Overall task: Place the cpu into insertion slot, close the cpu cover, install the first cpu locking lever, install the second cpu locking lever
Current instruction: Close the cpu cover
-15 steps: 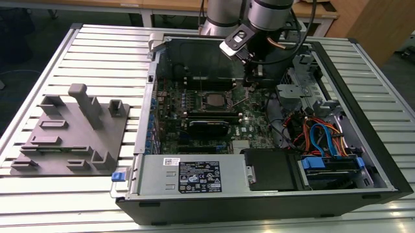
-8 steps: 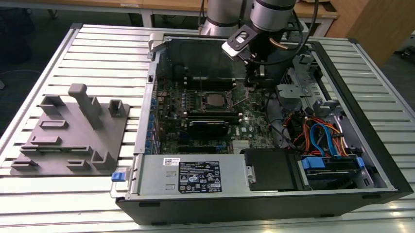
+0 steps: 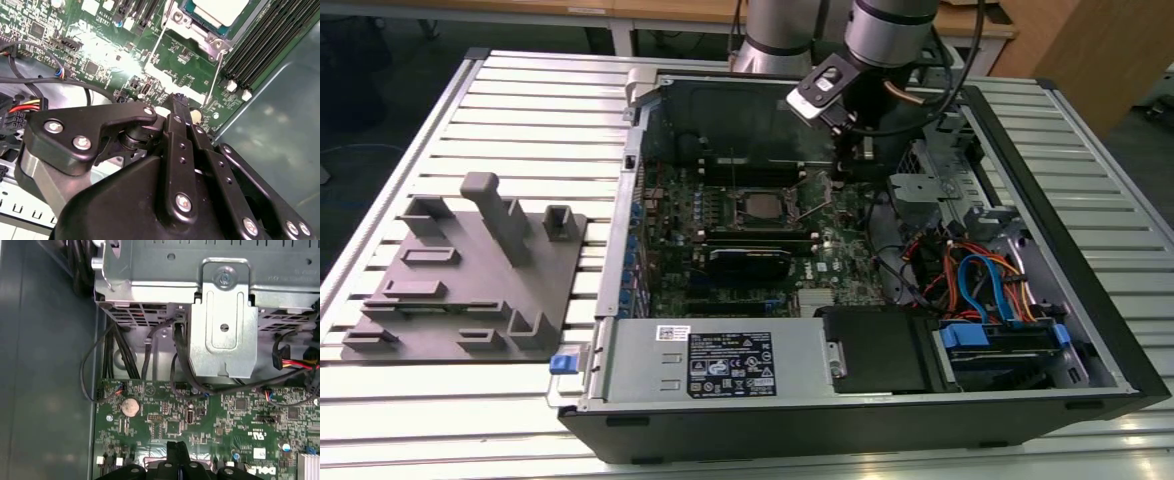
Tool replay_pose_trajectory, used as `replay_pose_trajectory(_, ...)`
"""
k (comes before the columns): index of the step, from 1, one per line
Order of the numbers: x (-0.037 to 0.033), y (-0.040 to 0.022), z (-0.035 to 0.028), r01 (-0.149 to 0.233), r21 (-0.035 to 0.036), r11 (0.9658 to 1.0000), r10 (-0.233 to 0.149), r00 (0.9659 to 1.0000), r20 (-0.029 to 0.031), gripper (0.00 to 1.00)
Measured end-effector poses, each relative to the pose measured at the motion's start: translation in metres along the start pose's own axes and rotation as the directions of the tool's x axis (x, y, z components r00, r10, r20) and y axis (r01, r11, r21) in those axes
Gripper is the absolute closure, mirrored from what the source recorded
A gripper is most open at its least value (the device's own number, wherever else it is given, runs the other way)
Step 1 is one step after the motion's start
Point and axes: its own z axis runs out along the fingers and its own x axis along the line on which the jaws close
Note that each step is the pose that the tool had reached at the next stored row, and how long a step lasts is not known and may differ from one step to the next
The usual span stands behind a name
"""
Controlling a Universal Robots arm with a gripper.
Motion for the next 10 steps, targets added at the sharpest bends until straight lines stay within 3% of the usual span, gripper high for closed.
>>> replay_pose_trajectory(10,-0.0003,0.0083,0.0059,0.0,0.0,1.0,0.0,1.0,0.0001,0.9)
